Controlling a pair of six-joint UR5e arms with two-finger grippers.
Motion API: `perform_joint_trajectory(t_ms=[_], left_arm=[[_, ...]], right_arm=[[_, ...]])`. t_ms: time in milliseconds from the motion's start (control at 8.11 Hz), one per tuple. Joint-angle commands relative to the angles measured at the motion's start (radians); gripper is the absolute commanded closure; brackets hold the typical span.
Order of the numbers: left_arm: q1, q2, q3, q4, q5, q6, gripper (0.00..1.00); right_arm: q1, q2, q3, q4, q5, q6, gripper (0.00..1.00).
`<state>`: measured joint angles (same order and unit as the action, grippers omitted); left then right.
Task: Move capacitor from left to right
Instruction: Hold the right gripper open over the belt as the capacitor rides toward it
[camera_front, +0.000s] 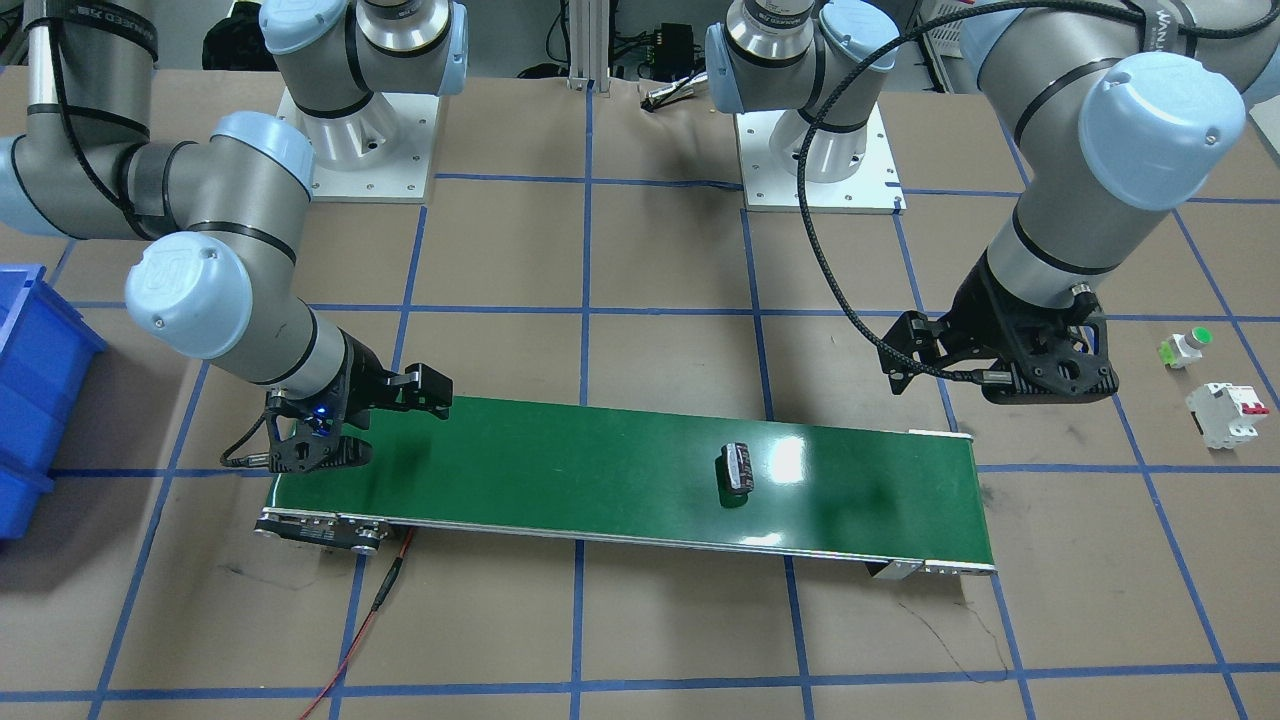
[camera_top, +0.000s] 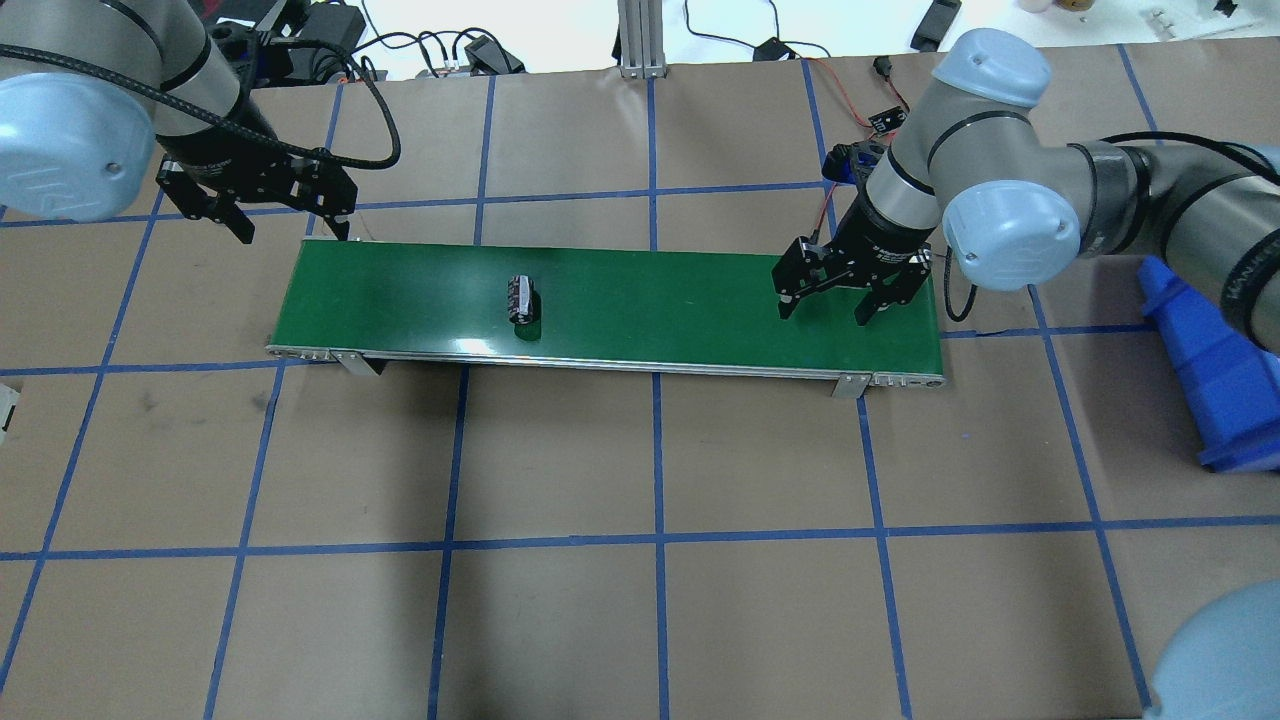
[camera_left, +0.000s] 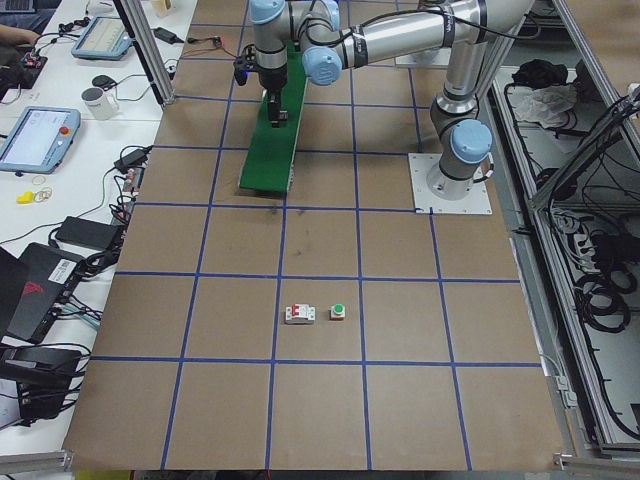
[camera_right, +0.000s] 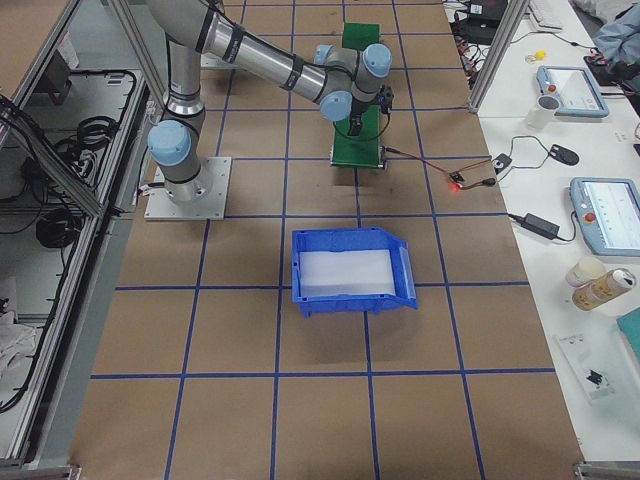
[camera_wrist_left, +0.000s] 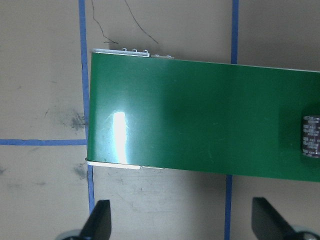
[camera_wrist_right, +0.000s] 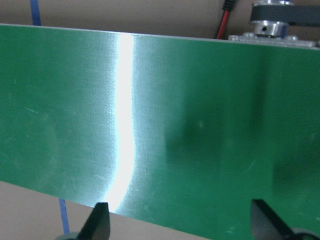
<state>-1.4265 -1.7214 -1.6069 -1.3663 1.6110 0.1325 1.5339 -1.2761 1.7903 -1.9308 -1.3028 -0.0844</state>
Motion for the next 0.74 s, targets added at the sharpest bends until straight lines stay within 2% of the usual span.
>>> perform_joint_trajectory(t_ms=[0, 617], left_arm=[[-0.003, 0.000, -0.002, 0.000, 0.004, -0.004, 0.00], [-0.003, 0.008, -0.002, 0.003, 0.003, -0.004, 0.00]], right_arm=[[-0.001, 0.003, 0.000, -0.005, -0.001, 0.011, 0.00], [-0.001, 0.026, 0.001, -0.016, 0.022, -0.006, 0.00]])
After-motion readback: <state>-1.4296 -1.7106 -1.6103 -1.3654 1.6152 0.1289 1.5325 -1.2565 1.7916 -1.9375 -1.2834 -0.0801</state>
